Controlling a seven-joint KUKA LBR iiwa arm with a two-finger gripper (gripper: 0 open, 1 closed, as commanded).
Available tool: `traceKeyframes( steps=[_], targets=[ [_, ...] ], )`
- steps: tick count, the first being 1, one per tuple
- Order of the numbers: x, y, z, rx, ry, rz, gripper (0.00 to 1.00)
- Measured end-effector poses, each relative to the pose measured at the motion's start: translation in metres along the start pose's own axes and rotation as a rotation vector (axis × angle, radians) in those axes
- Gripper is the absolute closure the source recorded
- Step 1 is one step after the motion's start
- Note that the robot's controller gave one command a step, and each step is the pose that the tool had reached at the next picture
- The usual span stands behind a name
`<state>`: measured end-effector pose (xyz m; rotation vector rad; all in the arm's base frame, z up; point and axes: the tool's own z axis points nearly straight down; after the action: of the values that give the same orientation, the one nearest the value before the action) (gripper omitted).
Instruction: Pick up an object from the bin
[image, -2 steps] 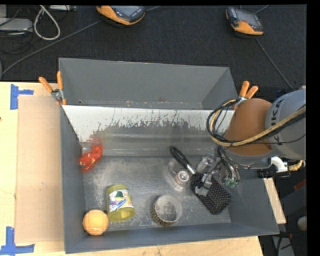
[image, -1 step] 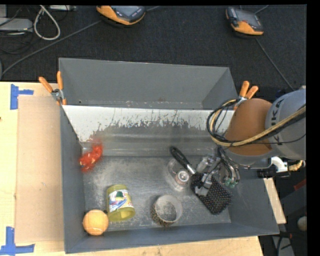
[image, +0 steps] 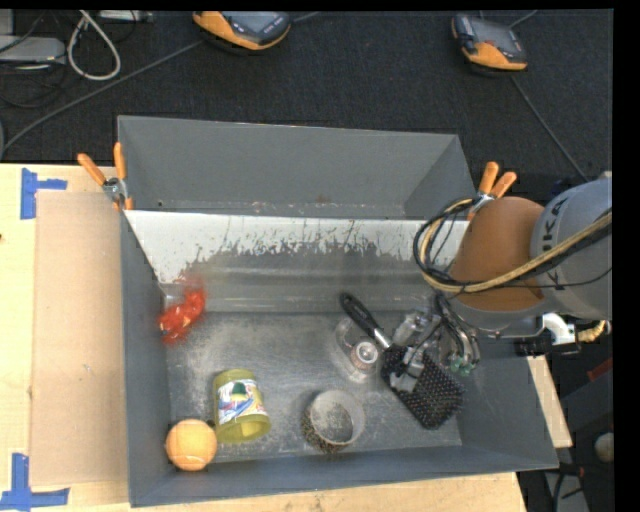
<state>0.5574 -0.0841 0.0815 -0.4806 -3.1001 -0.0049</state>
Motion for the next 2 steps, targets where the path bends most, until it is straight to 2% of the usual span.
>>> traceKeyframes(
  steps=[2],
  targets=[
    [0.0000, 0.0000, 0.0000, 0.000, 0.000, 0.000, 1.00]
  ],
)
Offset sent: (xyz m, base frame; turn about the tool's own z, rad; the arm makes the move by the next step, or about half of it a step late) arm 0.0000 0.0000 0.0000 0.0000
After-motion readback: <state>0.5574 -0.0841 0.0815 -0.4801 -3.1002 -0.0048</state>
